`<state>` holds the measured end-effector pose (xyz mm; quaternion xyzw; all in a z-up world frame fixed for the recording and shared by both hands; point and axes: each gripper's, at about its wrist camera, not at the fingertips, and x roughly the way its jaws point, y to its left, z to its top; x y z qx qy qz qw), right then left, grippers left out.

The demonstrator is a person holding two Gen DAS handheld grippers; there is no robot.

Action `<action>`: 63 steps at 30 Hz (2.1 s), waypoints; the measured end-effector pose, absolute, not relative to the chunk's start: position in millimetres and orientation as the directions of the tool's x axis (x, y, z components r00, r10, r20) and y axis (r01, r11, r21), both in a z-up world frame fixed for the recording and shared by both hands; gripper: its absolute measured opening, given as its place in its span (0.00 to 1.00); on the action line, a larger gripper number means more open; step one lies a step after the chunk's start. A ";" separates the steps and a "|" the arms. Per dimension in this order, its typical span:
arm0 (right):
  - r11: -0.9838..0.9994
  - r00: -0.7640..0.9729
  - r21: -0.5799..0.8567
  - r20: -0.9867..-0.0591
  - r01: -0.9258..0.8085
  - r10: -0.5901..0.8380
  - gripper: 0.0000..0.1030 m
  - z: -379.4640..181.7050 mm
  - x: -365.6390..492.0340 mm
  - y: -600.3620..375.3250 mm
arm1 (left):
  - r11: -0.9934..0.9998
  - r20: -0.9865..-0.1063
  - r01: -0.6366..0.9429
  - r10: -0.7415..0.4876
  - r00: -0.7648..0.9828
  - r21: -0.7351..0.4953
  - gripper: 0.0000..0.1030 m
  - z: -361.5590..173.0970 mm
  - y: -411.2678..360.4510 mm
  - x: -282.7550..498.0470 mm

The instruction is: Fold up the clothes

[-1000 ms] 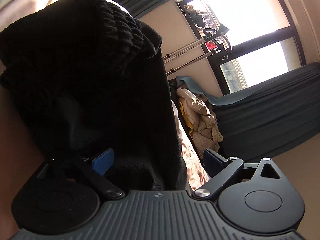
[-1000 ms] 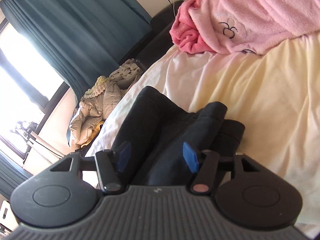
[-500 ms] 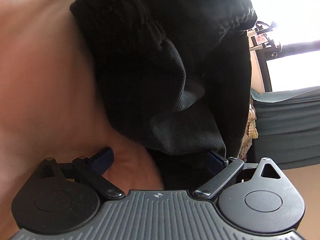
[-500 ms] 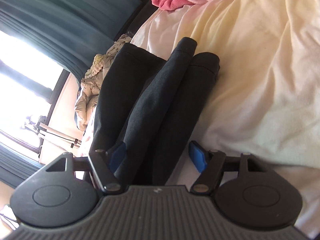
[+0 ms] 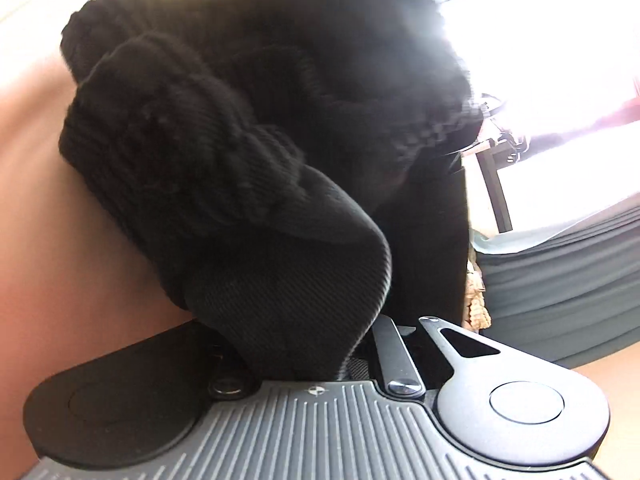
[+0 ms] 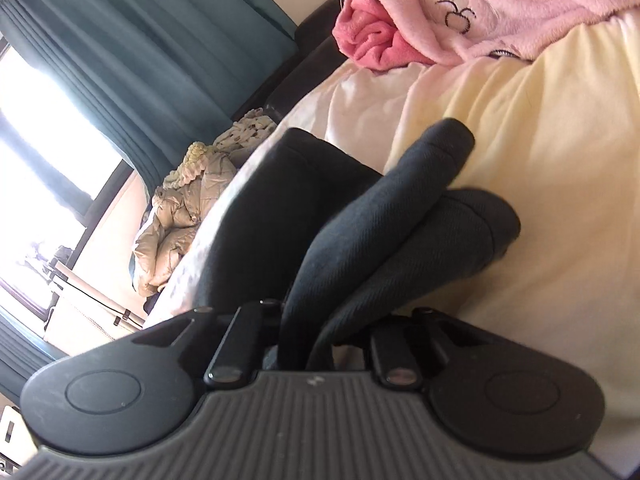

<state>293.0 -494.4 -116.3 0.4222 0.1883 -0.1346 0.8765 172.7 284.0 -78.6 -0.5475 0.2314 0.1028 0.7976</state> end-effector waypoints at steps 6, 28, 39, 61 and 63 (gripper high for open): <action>0.574 0.935 0.746 -0.339 0.338 -0.110 0.10 -59.9 229.9 -490.6 | 0.422 -0.430 -0.346 -0.122 0.894 -0.838 0.11 -29.4 308.1 137.3; 0.269 0.835 0.798 -0.548 0.540 -0.050 0.43 -141.6 62.6 -532.7 | 0.742 -0.598 -0.336 -0.108 0.794 -0.580 0.40 -7.3 217.5 4.9; 0.322 0.869 0.816 -0.494 0.480 -0.043 0.49 -118.6 45.2 -527.7 | 0.507 -0.652 -0.460 -0.309 0.692 -0.729 0.71 -42.9 253.4 35.4; 0.352 0.917 0.847 -0.372 0.398 -0.143 0.49 -94.7 36.6 -534.7 | 0.870 -0.391 -0.059 -0.158 0.907 -0.489 0.93 34.2 153.2 12.5; 0.338 0.926 0.866 -0.374 0.370 -0.056 0.49 -102.6 47.2 -536.9 | 0.909 -0.403 0.085 -0.263 0.877 -0.407 0.93 25.5 110.6 31.4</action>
